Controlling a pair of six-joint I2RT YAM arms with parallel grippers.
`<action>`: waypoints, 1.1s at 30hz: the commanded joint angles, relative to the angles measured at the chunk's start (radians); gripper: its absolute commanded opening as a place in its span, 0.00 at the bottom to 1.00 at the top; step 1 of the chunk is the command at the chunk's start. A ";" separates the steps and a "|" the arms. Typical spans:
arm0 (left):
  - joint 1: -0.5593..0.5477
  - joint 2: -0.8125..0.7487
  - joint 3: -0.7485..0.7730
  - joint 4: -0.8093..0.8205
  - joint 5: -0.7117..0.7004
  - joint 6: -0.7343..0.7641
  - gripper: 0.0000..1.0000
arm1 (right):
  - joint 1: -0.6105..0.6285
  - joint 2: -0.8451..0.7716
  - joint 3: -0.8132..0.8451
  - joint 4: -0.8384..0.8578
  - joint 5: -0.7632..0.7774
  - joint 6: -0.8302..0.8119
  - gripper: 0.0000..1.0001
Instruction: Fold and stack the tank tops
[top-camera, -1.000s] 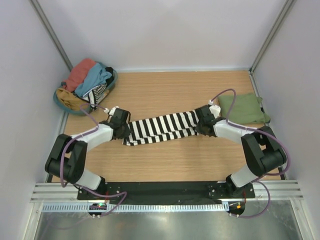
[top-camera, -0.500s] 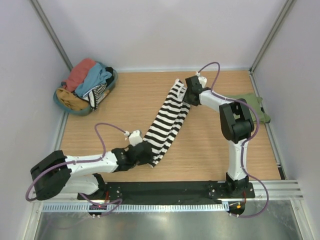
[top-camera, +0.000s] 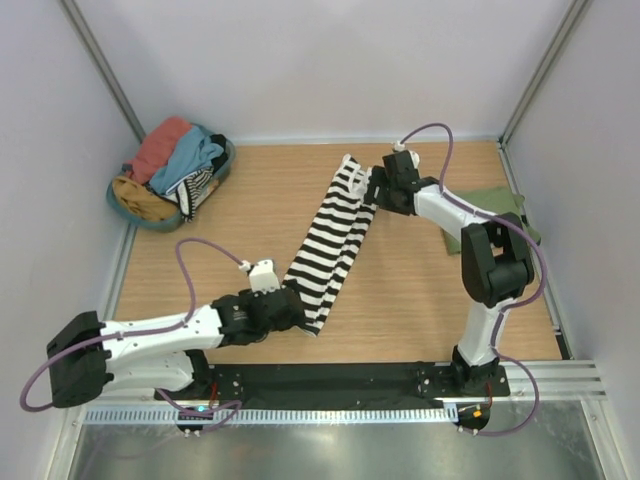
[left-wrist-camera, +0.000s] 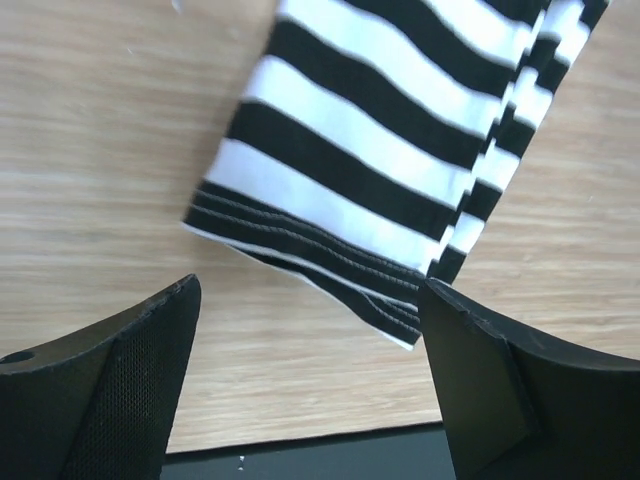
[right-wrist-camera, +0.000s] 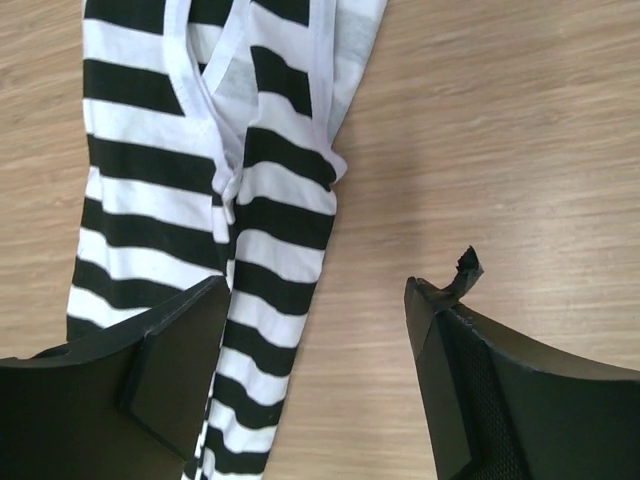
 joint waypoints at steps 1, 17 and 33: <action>0.097 -0.079 0.034 -0.086 -0.065 0.093 0.89 | -0.003 -0.076 -0.043 0.032 -0.082 -0.005 0.79; 0.354 0.146 0.047 0.202 0.332 0.334 0.82 | -0.079 0.199 0.173 0.063 -0.205 0.063 0.75; 0.223 0.229 -0.068 0.336 0.398 0.215 0.00 | -0.142 0.495 0.451 0.073 -0.370 0.122 0.05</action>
